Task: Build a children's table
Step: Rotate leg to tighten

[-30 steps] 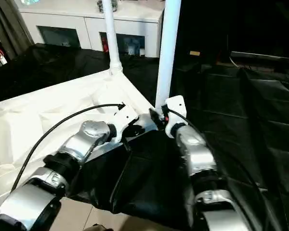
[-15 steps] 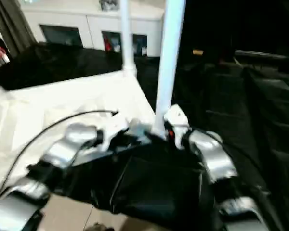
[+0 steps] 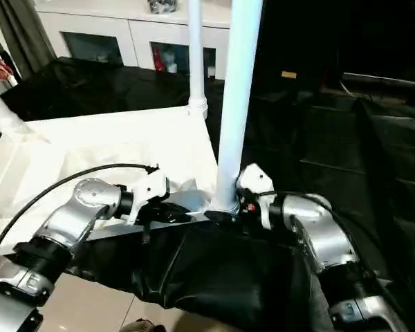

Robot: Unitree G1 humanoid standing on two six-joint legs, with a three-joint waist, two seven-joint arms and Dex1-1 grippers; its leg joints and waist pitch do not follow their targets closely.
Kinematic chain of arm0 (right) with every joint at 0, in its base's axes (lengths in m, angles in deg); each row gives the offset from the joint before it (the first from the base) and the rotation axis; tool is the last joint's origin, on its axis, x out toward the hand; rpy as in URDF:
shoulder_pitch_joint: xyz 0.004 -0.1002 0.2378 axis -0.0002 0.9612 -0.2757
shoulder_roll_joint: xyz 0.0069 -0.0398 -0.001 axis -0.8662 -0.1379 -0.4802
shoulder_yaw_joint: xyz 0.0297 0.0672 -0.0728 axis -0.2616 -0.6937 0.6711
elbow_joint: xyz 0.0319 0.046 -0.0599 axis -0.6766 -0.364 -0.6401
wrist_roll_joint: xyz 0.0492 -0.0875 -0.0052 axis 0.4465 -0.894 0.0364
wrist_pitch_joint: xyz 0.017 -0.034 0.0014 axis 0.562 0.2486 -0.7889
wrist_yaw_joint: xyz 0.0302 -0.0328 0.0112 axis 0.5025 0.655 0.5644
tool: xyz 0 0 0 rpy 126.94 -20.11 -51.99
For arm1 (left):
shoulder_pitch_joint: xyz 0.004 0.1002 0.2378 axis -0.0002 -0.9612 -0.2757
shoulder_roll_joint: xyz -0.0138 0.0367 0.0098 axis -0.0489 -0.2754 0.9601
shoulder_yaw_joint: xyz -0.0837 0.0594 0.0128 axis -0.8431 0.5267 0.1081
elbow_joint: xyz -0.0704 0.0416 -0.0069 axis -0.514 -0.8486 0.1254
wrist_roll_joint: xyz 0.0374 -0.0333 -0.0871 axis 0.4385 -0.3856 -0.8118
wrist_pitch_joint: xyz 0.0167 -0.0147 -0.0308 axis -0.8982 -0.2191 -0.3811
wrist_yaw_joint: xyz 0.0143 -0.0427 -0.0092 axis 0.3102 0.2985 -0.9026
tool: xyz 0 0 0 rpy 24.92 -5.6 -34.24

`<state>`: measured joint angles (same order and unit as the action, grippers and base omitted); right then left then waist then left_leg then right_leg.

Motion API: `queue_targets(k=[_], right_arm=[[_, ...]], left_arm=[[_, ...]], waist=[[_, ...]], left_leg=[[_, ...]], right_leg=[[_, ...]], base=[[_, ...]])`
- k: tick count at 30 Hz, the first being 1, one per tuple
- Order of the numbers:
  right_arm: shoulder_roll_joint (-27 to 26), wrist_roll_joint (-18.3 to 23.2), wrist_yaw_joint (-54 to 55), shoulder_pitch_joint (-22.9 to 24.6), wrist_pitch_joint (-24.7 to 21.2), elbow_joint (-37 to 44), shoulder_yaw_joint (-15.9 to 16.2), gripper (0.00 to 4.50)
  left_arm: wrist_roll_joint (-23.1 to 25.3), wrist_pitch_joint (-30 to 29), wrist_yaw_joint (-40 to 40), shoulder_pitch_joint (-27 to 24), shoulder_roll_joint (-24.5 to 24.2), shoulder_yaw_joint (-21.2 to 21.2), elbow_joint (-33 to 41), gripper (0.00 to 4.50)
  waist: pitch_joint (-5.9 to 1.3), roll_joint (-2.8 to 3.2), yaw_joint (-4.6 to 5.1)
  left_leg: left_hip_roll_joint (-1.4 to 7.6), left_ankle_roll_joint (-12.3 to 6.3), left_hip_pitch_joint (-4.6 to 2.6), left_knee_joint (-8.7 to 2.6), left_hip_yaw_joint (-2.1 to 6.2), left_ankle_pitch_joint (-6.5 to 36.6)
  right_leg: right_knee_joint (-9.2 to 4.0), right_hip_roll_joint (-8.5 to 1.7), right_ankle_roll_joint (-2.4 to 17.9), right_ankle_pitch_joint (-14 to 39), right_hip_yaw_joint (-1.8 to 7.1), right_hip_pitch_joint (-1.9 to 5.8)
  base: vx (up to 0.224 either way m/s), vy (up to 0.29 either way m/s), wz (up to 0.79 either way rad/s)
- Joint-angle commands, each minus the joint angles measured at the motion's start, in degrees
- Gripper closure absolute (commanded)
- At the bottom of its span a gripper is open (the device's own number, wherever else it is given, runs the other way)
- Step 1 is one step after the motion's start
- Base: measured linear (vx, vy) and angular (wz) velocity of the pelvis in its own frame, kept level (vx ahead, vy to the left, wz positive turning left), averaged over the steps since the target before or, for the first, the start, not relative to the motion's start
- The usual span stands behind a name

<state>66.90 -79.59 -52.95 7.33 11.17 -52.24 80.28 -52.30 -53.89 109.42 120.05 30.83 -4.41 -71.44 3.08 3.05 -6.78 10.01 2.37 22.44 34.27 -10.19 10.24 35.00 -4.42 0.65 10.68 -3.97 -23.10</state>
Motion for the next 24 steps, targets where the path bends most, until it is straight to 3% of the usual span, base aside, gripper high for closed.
queue_targets(k=[1, 8, 13, 16, 18, 20, 23, 24], right_arm=[[0.22, 0.34, -0.64, -0.28, -0.76, 1.72, 0.79, 1.09], [0.10, 0.50, -1.12, 0.23, -0.85, 2.40, 0.89, 1.72], [-0.43, 0.71, -0.78, 0.97, -0.99, 2.84, 1.04, 1.80], [-2.45, -0.29, 2.95, 1.12, -1.39, 1.78, 0.92, 1.80], [-7.33, -2.54, 12.79, 0.00, -1.77, -2.31, -0.31, 1.80], [-8.89, -2.93, 15.55, -0.35, -1.73, -3.47, -0.75, 1.80], [-13.24, -3.77, 23.79, -1.66, -2.20, -6.73, -2.21, 1.81], [-17.68, -5.10, 34.65, -3.80, -2.57, -11.23, -4.19, 1.81]], left_arm=[[-2.15, 0.75, 1.03, 0.96, 0.09, -0.45, 3.48, 4.50], [-2.19, 0.40, 1.39, 0.47, -0.29, -0.33, 4.13, 4.50], [-1.82, -0.57, 0.43, 0.30, -0.02, -0.39, 3.74, 4.50], [-0.13, -1.34, -4.07, 1.29, 1.57, -0.72, 1.26, 4.50], [1.83, -2.45, -10.99, 3.36, 4.76, -1.23, -2.38, 4.50], [2.46, -2.76, -13.07, 4.02, 5.75, -1.27, -3.36, 4.50], [3.57, -3.91, -19.17, 6.14, 8.79, -1.76, -6.33, 4.50], [3.88, -5.01, -24.07, 8.48, 11.87, -2.38, -9.60, 4.50]], waist=[[-4.05, -0.82, -0.04], [-4.13, -0.74, -0.11], [-4.16, -0.84, -0.09], [-4.09, -0.95, 0.06], [-3.95, -0.98, 0.40], [-3.91, -1.02, 0.52], [-3.72, -0.96, 0.62], [-3.74, -0.83, 0.95]], left_leg=[[3.42, -4.56, -1.06, -3.82, 1.05, 9.69], [3.47, -4.59, -1.10, -3.78, 1.10, 9.37], [3.42, -4.62, -1.09, -3.74, 1.07, 9.17], [3.36, -4.42, -1.07, -3.76, 1.08, 9.07], [3.17, -3.70, -1.13, -3.83, 1.03, 9.91], [3.07, -2.39, -1.35, -3.99, 1.16, 11.33], [3.11, -1.86, -1.42, -4.19, 1.20, 12.33], [2.90, -0.91, -1.56, -4.28, 1.22, 12.97]], right_leg=[[-4.02, -4.58, 13.60, 9.48, 2.72, 2.85], [-3.90, -4.54, 13.71, 8.87, 2.68, 2.84], [-3.88, -4.52, 13.65, 8.85, 2.69, 2.88], [-3.97, -4.52, 13.49, 9.40, 2.70, 2.83], [-4.26, -4.46, 13.05, 11.41, 2.70, 2.64], [-4.61, -4.69, 12.37, 14.70, 2.67, 2.73], [-4.91, -4.60, 11.27, 16.51, 2.79, 2.59], [-5.06, -4.56, 11.06, 17.54, 2.72, 2.44]], base=[[0.000, 0.000, 0.00], [0.000, 0.000, 0.00], [0.000, 0.000, 0.00], [0.000, 0.000, 0.00], [0.000, 0.000, 0.00], [0.000, 0.000, 0.00], [0.000, 0.000, 0.00], [0.000, 0.000, 0.00]])
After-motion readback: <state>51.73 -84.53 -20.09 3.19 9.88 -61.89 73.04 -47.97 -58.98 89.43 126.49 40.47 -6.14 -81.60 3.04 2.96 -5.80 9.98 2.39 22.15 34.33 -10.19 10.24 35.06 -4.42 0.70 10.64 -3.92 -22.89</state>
